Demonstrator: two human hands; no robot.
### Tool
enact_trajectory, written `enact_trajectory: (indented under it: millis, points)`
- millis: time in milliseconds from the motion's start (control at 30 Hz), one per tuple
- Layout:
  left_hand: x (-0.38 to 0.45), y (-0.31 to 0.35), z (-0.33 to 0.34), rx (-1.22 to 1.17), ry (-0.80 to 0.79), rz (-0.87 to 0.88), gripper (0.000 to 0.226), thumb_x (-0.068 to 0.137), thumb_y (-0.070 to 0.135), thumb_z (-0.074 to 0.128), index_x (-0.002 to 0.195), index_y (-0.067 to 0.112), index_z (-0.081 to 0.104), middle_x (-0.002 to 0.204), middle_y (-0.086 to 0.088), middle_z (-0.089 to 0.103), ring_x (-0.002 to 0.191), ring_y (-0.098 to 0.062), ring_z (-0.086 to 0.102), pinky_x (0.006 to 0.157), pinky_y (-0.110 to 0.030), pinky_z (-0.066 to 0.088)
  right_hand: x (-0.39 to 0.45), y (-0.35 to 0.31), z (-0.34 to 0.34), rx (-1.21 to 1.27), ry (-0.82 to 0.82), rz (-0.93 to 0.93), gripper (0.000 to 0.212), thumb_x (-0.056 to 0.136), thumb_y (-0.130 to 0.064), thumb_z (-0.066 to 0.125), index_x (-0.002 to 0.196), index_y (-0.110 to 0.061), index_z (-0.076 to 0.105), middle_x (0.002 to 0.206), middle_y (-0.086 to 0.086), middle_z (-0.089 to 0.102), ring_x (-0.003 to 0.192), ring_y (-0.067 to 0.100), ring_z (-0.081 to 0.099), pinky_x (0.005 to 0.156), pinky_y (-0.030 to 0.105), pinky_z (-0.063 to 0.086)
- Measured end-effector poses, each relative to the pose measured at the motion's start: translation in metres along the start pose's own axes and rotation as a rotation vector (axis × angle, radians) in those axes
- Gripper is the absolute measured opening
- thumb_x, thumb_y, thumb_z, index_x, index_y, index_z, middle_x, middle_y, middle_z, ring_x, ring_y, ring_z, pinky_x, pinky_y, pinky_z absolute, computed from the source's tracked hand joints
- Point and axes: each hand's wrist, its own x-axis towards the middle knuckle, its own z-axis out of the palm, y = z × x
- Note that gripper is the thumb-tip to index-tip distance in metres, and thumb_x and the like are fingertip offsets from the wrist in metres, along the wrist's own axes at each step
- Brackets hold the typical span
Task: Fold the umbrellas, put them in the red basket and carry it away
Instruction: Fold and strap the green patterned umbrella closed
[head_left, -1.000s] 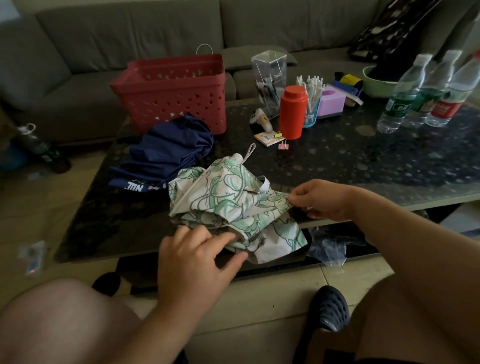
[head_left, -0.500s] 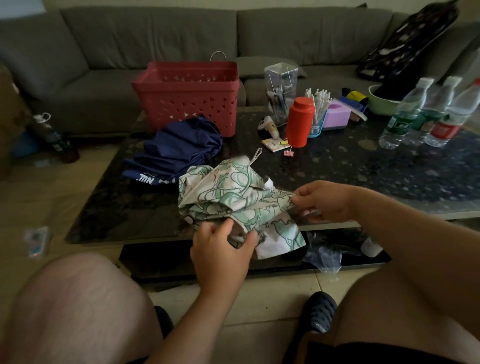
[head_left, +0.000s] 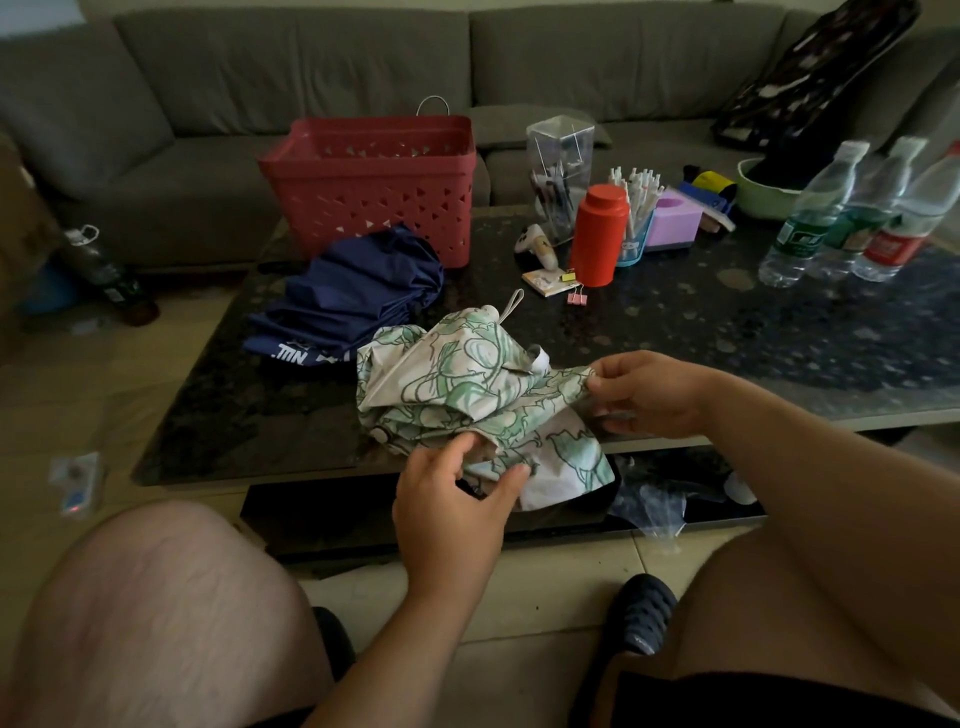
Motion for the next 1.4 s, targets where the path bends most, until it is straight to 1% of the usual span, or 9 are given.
enact_trajectory:
  millis: [167, 267, 400, 600, 867, 967, 1167, 1300, 1400]
  points:
    - [0.009, -0.014, 0.007, 0.192, 0.069, 0.130, 0.023, 0.079, 0.047, 0.087, 0.092, 0.029, 0.080, 0.091, 0.013, 0.056, 0.085, -0.019, 0.060, 0.072, -0.044, 0.057, 0.000, -0.001, 0.002, 0.061, -0.028, -0.023, 0.019, 0.108, -0.013, 0.052, 0.093, -0.013, 0.064, 0.077, 0.002, 0.068, 0.063, 0.008, 0.063, 0.080, 0.031, 0.049]
    - [0.006, -0.024, 0.003, 0.213, 0.091, 0.185, 0.016, 0.081, 0.047, 0.082, 0.081, 0.032, 0.080, 0.091, 0.015, 0.062, 0.087, -0.018, 0.060, 0.072, -0.043, 0.053, 0.002, -0.002, 0.006, 0.082, 0.036, -0.076, 0.023, 0.108, -0.011, 0.052, 0.089, -0.011, 0.064, 0.072, 0.002, 0.067, 0.052, 0.005, 0.061, 0.064, 0.025, 0.051]
    - [-0.002, -0.027, 0.003, 0.144, 0.068, 0.196, 0.012, 0.085, 0.045, 0.079, 0.087, 0.033, 0.079, 0.100, 0.019, 0.066, 0.093, -0.016, 0.062, 0.077, -0.045, 0.054, 0.006, -0.004, 0.008, 0.169, 0.114, -0.143, 0.020, 0.107, -0.009, 0.054, 0.092, -0.009, 0.067, 0.079, 0.007, 0.073, 0.054, 0.009, 0.065, 0.059, 0.025, 0.053]
    - [-0.004, -0.007, 0.003, -0.030, 0.067, 0.102, 0.043, 0.076, 0.066, 0.076, 0.108, 0.037, 0.077, 0.104, 0.025, 0.049, 0.090, -0.007, 0.058, 0.078, -0.035, 0.057, 0.005, 0.004, 0.004, 0.073, 0.020, -0.120, 0.018, 0.106, -0.010, 0.056, 0.090, -0.011, 0.065, 0.086, 0.009, 0.069, 0.050, 0.006, 0.056, 0.049, 0.020, 0.043]
    - [0.002, -0.005, 0.000, -0.086, 0.110, 0.033, 0.030, 0.081, 0.047, 0.086, 0.101, 0.037, 0.065, 0.095, 0.017, 0.052, 0.087, 0.000, 0.054, 0.066, -0.025, 0.044, 0.002, 0.009, 0.007, -0.003, 0.121, -0.114, 0.017, 0.103, -0.025, 0.063, 0.089, -0.017, 0.067, 0.097, 0.010, 0.070, 0.087, 0.020, 0.065, 0.076, 0.029, 0.051]
    - [0.001, -0.006, -0.001, -0.095, 0.096, 0.078, 0.032, 0.086, 0.043, 0.083, 0.113, 0.034, 0.071, 0.092, 0.014, 0.052, 0.088, 0.000, 0.055, 0.067, -0.018, 0.043, 0.000, 0.010, 0.010, 0.016, 0.110, -0.120, 0.016, 0.104, -0.024, 0.062, 0.091, -0.017, 0.068, 0.091, 0.006, 0.071, 0.076, 0.014, 0.066, 0.073, 0.028, 0.053]
    - [0.007, 0.000, -0.004, -0.096, 0.101, 0.118, 0.026, 0.089, 0.041, 0.082, 0.111, 0.030, 0.072, 0.088, 0.012, 0.054, 0.085, -0.001, 0.055, 0.066, -0.016, 0.043, -0.009, 0.005, 0.004, 0.030, 0.013, -0.110, 0.014, 0.106, -0.004, 0.055, 0.104, -0.011, 0.067, 0.084, 0.005, 0.071, 0.057, 0.006, 0.062, 0.056, 0.023, 0.052]
    - [0.008, -0.003, -0.002, -0.041, 0.084, 0.146, 0.015, 0.090, 0.038, 0.081, 0.101, 0.028, 0.079, 0.085, 0.012, 0.055, 0.083, 0.005, 0.055, 0.062, -0.013, 0.042, -0.012, 0.006, 0.005, -0.080, 0.095, -0.094, 0.019, 0.107, -0.009, 0.056, 0.092, -0.014, 0.067, 0.074, -0.004, 0.071, 0.059, 0.002, 0.064, 0.056, 0.019, 0.052]
    - [0.006, -0.006, -0.002, -0.006, 0.061, 0.159, 0.008, 0.092, 0.037, 0.079, 0.094, 0.029, 0.079, 0.078, 0.011, 0.055, 0.074, -0.003, 0.056, 0.058, -0.011, 0.039, -0.005, 0.012, 0.009, -0.176, 0.239, -0.147, 0.017, 0.104, -0.012, 0.062, 0.091, -0.014, 0.073, 0.073, -0.003, 0.071, 0.064, 0.007, 0.063, 0.060, 0.023, 0.052]
